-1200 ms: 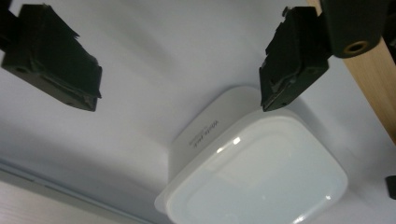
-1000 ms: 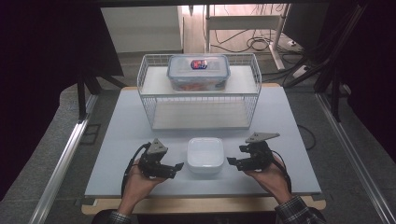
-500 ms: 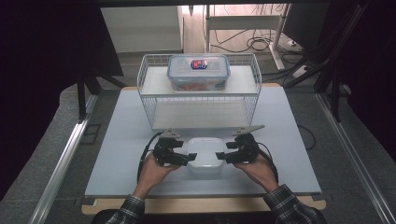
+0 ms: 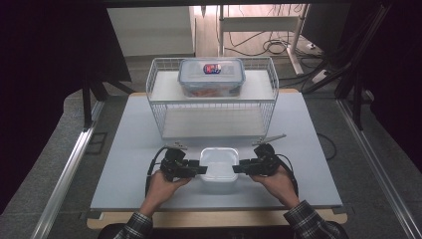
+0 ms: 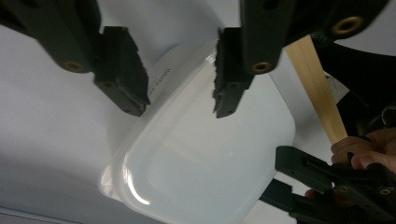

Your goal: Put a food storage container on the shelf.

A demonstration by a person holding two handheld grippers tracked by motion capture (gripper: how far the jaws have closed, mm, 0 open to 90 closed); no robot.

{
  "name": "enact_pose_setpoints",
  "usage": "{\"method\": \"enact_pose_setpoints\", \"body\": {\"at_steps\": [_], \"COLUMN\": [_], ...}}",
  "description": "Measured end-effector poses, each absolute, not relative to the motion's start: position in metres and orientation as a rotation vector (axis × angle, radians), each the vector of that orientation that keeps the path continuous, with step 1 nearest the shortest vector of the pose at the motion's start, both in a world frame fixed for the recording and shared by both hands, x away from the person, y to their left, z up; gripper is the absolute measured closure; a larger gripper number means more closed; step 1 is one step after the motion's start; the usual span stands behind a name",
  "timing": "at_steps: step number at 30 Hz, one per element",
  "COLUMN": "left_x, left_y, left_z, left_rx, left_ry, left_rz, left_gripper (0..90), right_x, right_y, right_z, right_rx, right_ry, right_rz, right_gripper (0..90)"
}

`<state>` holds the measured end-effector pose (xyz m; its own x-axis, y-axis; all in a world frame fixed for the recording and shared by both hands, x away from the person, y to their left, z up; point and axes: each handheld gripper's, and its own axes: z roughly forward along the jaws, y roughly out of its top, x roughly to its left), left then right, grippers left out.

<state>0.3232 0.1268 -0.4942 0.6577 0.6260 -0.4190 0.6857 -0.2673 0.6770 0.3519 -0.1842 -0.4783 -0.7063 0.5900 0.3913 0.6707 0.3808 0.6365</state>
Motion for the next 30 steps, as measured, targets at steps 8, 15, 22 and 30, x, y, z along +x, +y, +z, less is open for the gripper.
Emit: {"method": "enact_pose_setpoints", "body": {"at_steps": [8,15,22,30], "left_x": [0.319,0.316,0.314,0.312], "left_y": [0.129,0.129,0.129,0.131], "left_z": [-0.494,-0.496,-0.491,-0.466], "left_rx": [1.873,1.838,1.829,1.822], "left_ry": [1.086,1.111,1.119,1.1], "left_rz": [0.0,0.058,0.081,0.143], "left_gripper": [70.5,77.3,77.2,77.2], "right_x": [0.345,0.341,0.341,0.341], "right_y": [-0.188,-0.184,-0.184,-0.182], "right_z": [-0.473,-0.471,-0.468,-0.443], "right_rx": [-1.232,-1.267,-1.258,-1.194], "right_ry": [-2.479,-2.538,-2.537,-2.561], "right_rz": [-1.307,-1.346,-1.41,-1.54], "right_gripper": [74.3,80.1,80.2,80.2]}}
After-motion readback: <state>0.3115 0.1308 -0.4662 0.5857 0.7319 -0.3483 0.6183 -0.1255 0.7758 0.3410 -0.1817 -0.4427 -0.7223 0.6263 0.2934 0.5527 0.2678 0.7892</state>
